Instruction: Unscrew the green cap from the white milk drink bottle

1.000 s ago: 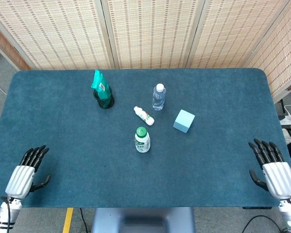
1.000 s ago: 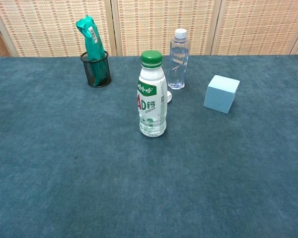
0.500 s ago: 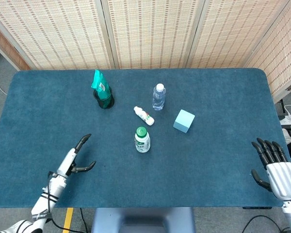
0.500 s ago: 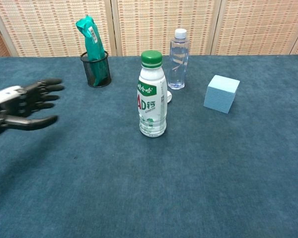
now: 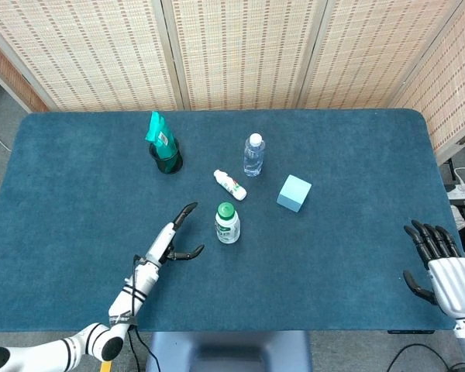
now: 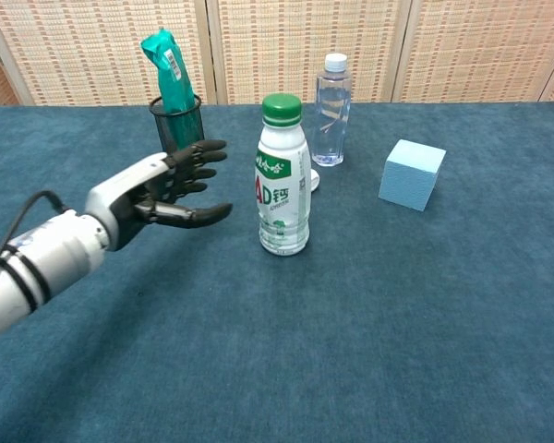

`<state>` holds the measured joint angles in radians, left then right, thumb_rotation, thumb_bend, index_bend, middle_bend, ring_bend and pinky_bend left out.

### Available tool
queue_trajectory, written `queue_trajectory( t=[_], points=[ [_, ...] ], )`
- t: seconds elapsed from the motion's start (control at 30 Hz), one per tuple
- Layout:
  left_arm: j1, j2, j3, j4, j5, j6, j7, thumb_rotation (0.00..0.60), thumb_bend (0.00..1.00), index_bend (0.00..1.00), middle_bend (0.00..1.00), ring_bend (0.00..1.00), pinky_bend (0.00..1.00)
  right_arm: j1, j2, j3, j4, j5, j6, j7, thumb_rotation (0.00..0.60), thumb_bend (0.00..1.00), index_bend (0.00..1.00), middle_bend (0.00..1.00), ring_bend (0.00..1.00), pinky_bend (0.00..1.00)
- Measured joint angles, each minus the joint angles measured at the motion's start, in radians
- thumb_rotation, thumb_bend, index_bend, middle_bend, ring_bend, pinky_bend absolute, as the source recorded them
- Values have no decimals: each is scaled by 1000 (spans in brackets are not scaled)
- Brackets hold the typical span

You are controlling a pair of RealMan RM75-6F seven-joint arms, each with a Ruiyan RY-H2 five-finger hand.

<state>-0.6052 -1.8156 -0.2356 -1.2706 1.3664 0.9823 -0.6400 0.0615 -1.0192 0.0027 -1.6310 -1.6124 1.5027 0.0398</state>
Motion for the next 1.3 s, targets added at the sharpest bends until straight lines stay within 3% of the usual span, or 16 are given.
queue_trajectory(
  t=[0.33,0.7,1.03,1.17,1.3],
  points=[
    [-117,-101,-72,131,-27,-59,-16,600,309,0,0,0,0,4,5,5,2,22,-17,12,600,303,0,0,0,0],
    [-169,-124,-60,156,-15,-105,-76,600,309,0,0,0,0,2,8,14,3,36,-15,16,600,303,0,0,0,0],
    [-215,-155,-91,188,-45,-133,-99,600,311,0,1,0,0,2,15,14,5,36,-14,30,600,302,0,0,0,0],
    [-222,-167,-94,207,-52,-128,-86,600,310,41,64,0,0,1,17,12,4,34,-15,32,600,303,0,0,0,0],
    [-223,-171,-95,213,-55,-124,-80,600,331,223,233,0,0,1,19,11,2,32,-17,36,600,303,0,0,0,0]
  ],
)
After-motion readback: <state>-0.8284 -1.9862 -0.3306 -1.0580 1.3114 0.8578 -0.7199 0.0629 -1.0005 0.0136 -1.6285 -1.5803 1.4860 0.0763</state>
